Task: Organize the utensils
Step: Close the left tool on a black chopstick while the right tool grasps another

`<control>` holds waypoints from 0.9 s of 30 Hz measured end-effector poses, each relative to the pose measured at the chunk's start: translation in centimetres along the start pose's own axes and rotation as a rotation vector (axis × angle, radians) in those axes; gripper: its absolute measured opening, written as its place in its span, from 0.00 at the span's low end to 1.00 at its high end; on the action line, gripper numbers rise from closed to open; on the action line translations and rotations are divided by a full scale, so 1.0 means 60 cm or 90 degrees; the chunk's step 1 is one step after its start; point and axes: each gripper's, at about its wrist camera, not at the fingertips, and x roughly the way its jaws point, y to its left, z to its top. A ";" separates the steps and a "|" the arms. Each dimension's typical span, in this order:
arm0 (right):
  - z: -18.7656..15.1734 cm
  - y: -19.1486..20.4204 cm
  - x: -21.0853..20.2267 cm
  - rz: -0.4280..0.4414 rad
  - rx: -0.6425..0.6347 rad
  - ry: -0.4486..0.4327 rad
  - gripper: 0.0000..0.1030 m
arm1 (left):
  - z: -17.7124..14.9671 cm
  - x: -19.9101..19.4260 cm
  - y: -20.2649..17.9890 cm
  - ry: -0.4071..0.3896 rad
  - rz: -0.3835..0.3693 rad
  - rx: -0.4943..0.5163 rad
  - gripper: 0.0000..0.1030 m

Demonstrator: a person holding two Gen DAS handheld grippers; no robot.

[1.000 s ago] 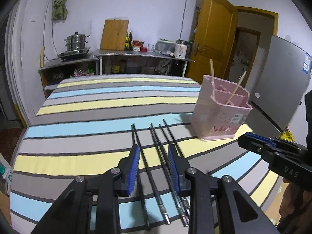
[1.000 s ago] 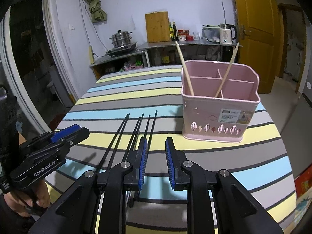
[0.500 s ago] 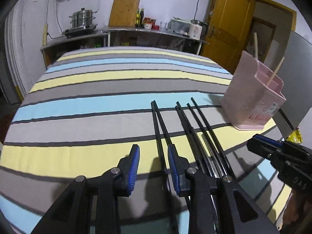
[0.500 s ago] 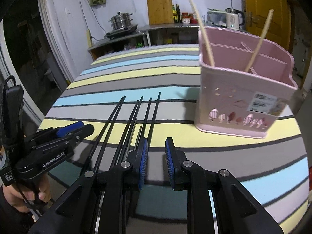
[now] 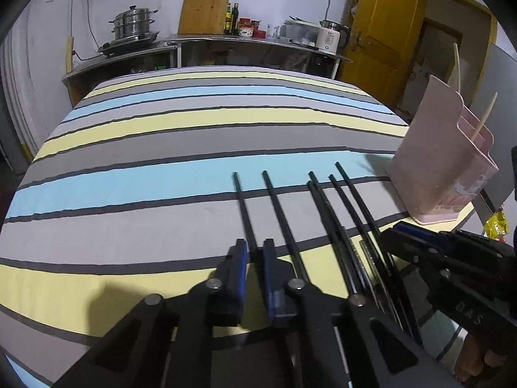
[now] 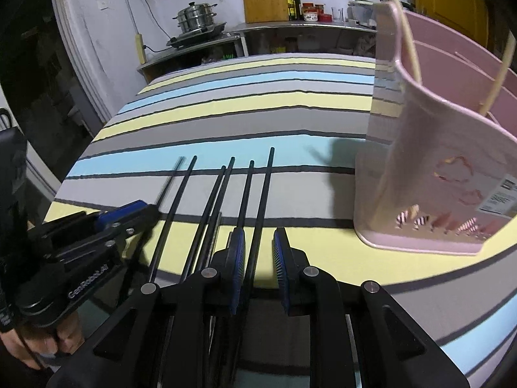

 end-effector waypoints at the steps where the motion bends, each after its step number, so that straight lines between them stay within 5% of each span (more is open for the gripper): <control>1: 0.002 0.000 0.005 -0.002 -0.001 0.003 0.18 | -0.001 -0.002 0.003 0.000 -0.001 -0.002 0.08; 14: 0.037 0.000 0.040 -0.021 -0.009 0.023 0.17 | 0.016 0.007 0.022 0.017 0.002 -0.047 0.08; 22: 0.051 0.013 0.052 -0.044 -0.028 0.029 0.07 | 0.027 0.018 0.007 0.017 0.032 -0.019 0.07; 27: 0.054 0.011 0.037 -0.025 -0.020 0.021 0.07 | 0.030 0.006 0.011 0.017 0.009 -0.027 0.06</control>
